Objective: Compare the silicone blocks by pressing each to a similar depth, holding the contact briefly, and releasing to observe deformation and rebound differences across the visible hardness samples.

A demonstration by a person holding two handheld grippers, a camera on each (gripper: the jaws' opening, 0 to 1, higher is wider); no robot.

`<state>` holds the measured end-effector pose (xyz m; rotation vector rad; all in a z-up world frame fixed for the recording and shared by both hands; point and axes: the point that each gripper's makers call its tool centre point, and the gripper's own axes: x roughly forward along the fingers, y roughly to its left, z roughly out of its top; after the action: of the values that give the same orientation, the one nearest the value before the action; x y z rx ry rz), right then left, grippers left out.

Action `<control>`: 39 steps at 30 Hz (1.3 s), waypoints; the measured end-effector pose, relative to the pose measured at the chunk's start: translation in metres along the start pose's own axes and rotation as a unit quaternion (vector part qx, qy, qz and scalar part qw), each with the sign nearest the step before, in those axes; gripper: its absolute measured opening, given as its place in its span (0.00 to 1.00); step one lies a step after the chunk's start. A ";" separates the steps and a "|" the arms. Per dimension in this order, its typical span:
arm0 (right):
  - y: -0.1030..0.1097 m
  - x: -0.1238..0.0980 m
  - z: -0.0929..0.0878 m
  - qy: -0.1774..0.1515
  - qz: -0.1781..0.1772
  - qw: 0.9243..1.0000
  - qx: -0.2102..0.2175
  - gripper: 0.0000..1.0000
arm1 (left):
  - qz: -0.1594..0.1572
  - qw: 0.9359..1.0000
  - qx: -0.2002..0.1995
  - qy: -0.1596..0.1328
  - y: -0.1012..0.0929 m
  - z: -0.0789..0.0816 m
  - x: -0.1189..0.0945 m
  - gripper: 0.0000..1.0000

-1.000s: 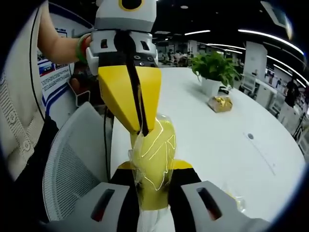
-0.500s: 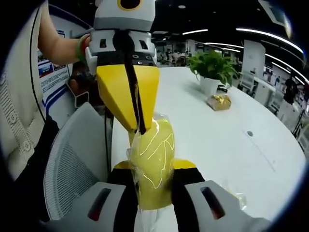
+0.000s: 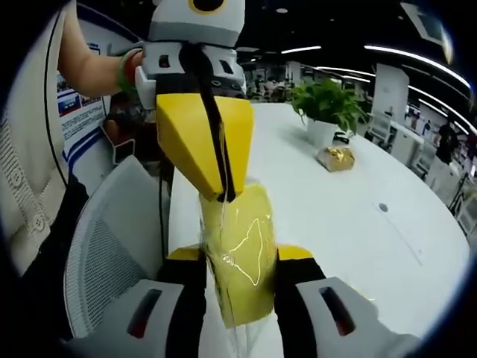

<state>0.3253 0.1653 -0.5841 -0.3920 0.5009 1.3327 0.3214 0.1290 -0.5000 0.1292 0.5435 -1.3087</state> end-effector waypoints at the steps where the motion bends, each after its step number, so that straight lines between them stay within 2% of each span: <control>1: 0.000 0.000 0.000 -0.002 -0.003 1.000 0.002 0.34 | 0.001 1.000 0.000 -0.001 0.000 0.000 0.000 0.00; 12: -0.005 -0.008 0.002 -0.031 -0.030 0.999 0.026 0.44 | 0.006 1.000 -0.006 0.003 0.004 -0.003 -0.001 0.00; 19: -0.016 -0.025 -0.007 -0.056 -0.084 0.993 0.064 0.54 | 0.011 1.000 -0.010 0.002 0.006 -0.005 -0.002 0.00; 24: -0.024 -0.044 -0.018 -0.097 -0.135 0.977 0.135 0.61 | 0.022 1.000 -0.009 0.004 0.012 -0.006 -0.002 0.00; 26: -0.027 -0.051 -0.023 -0.111 -0.161 0.970 0.146 0.64 | 0.026 1.000 -0.010 0.005 0.015 -0.008 -0.002 0.00; 30: -0.020 -0.061 -0.031 -0.142 -0.179 0.954 0.196 0.72 | 0.037 0.999 -0.019 0.011 0.025 -0.013 -0.001 0.00; 35: -0.006 -0.067 -0.051 -0.135 -0.199 0.944 0.224 0.78 | 0.057 0.998 -0.028 0.015 0.043 -0.025 0.002 0.00; 37: -0.001 -0.072 -0.059 -0.129 -0.218 0.943 0.215 0.75 | 0.062 0.997 -0.040 0.018 0.050 -0.032 0.004 0.00; 39: 0.002 -0.078 -0.066 -0.127 -0.239 0.937 0.219 0.72 | 0.068 0.996 -0.051 0.015 0.058 -0.039 0.007 0.00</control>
<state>0.3029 0.0658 -0.5956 0.0350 0.4345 0.7537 0.3652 0.1537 -0.5488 0.0991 0.6155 -1.1457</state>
